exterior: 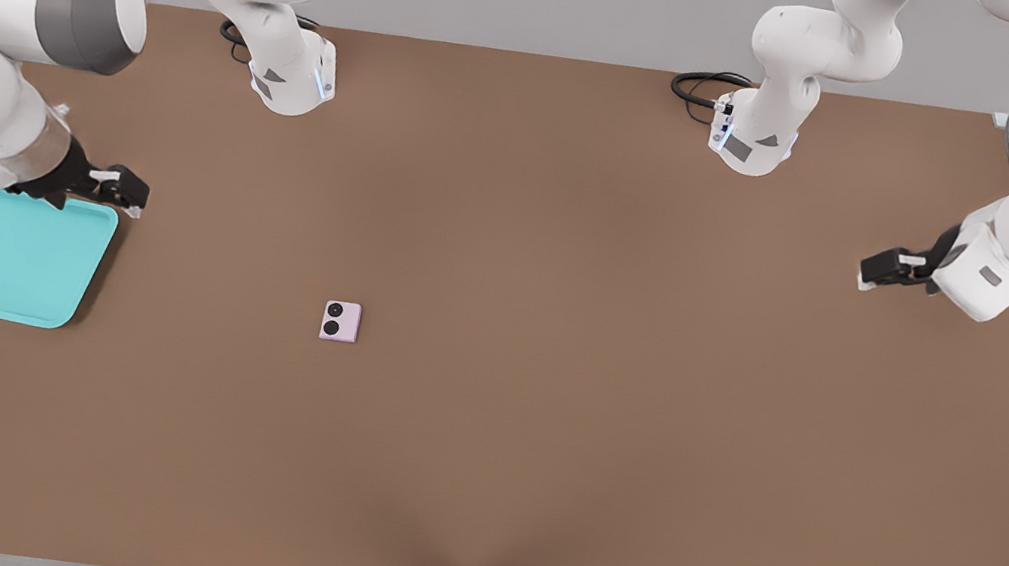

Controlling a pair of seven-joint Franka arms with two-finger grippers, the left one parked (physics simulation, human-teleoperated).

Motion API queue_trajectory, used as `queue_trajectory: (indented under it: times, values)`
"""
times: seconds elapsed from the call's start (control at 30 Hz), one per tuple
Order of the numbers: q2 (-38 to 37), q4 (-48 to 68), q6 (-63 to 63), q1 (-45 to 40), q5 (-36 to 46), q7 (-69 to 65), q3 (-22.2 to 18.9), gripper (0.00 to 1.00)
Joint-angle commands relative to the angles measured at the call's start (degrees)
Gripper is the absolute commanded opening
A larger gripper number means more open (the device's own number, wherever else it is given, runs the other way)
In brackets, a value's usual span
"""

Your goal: Keep left arm still and place phone on the tray with right arm

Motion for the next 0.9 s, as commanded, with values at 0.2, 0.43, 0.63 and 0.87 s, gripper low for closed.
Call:
queue_trajectory:
  times: [0.2,0.43,0.63,0.87]
  values:
    - [12.68,4.85,7.87,12.24,0.92,5.85,-0.48,1.0]
    - [26.66,4.59,23.77,25.69,15.95,27.92,-14.36,1.0]
    - [22.79,-7.97,28.71,28.15,16.21,33.98,-11.91,1.0]
    - [21.91,-18.61,34.59,27.97,16.3,35.84,-10.32,1.0]
